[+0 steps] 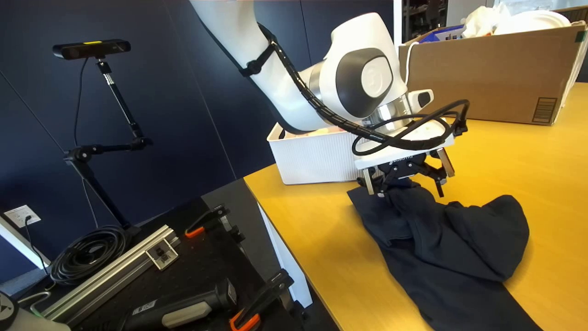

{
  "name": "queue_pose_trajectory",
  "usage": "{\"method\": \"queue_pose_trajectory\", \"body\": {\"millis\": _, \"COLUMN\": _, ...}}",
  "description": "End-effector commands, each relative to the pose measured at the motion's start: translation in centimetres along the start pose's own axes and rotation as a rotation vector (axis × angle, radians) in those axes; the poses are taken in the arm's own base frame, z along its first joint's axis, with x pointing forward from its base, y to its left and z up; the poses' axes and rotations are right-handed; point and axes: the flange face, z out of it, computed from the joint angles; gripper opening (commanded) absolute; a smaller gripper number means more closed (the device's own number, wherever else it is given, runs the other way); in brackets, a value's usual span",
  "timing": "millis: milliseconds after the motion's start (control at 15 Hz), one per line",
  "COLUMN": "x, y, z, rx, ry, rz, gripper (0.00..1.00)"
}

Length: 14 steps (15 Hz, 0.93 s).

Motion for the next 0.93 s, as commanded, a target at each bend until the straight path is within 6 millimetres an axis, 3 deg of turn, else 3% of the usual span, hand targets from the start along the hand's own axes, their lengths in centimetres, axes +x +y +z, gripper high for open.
{"method": "queue_pose_trajectory", "body": {"millis": 0, "x": 1.5, "y": 0.2, "z": -0.4, "rx": -0.048, "ry": 0.037, "rz": 0.019, "gripper": 1.0}}
{"method": "queue_pose_trajectory", "body": {"millis": 200, "x": 2.9, "y": -0.2, "z": -1.8, "rx": -0.071, "ry": 0.073, "rz": 0.024, "gripper": 1.0}}
{"method": "queue_pose_trajectory", "body": {"millis": 400, "x": 4.0, "y": -0.6, "z": -1.7, "rx": -0.07, "ry": 0.079, "rz": 0.021, "gripper": 1.0}}
{"method": "queue_pose_trajectory", "body": {"millis": 867, "x": 3.5, "y": -1.6, "z": -0.3, "rx": -0.038, "ry": 0.061, "rz": 0.023, "gripper": 1.0}}
